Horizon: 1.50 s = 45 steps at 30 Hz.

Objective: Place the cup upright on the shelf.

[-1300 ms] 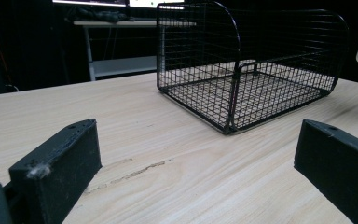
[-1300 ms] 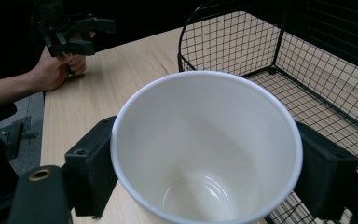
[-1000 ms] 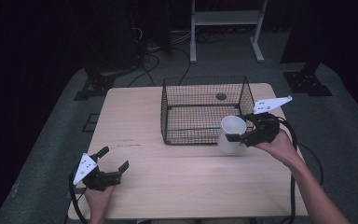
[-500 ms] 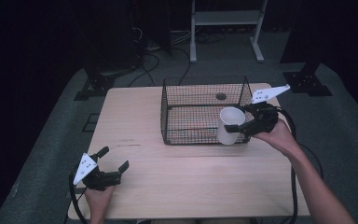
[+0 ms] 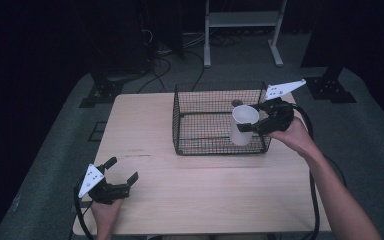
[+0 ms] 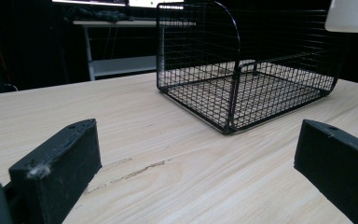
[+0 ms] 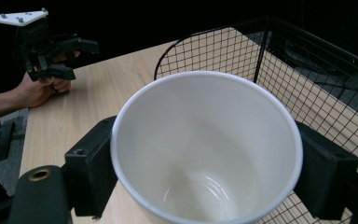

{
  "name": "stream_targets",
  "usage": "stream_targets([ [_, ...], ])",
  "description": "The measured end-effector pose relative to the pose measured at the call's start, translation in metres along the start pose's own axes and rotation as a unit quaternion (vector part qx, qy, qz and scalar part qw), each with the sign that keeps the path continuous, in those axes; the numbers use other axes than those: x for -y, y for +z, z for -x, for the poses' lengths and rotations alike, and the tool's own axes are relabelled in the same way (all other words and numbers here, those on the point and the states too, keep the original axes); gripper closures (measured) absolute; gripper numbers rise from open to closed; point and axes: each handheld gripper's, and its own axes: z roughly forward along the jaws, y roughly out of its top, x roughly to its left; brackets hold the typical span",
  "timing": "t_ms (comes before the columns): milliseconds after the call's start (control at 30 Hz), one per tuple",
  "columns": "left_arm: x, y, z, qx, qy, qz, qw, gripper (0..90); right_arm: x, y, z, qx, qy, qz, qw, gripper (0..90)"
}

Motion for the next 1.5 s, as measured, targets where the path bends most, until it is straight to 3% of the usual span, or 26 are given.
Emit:
stream_targets([
  [1367, 0.000, 0.000, 0.000, 0.003, -0.001, -0.001, 1.0000, 0.0, -0.047, 0.041, 0.034, -0.008, -0.002, 0.007, 0.9999, 18.6],
  [1500, 0.000, 0.000, 0.000, 0.003, -0.001, 0.000, 1.0000, 0.0, -0.054, 0.046, 0.039, -0.007, 0.002, -0.006, 1.0000, 18.6],
])
